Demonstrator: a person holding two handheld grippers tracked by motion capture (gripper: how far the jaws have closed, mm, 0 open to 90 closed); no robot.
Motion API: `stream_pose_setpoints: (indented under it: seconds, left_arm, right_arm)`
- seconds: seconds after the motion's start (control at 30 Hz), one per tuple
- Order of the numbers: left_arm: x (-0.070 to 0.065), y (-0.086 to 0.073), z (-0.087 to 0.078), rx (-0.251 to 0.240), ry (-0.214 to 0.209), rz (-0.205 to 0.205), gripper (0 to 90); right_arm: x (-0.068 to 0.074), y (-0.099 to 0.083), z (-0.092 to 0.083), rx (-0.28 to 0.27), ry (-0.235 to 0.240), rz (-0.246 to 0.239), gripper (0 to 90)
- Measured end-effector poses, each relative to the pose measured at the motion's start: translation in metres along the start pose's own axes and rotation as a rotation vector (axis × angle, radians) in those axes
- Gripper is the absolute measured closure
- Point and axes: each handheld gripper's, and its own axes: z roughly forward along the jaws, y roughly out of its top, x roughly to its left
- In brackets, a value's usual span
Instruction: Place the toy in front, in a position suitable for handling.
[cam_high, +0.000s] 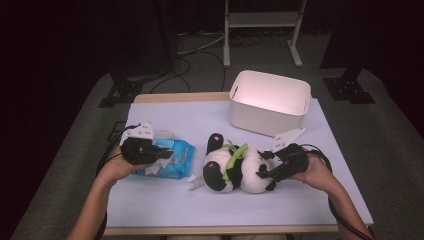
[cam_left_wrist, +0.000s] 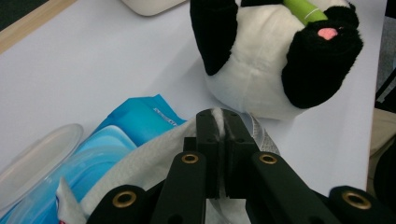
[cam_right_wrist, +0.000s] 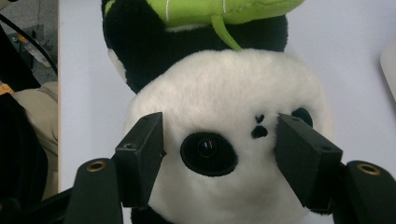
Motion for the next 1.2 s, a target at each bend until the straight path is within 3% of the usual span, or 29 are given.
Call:
stream_pose_setpoints:
  seconds: [0.73,1.2]
  left_arm:
    - [-0.016,0.051,0.007,-0.039,-0.100,0.077,87.3]
    - [-0.031,0.088,0.025,-0.028,-0.165,0.154,87.1]
  right_arm:
    - [-0.001,0.000,-0.001,-0.008,0.001,0.006,33.4]
    - [-0.001,0.001,-0.020,0.000,-0.021,0.012,35.1]
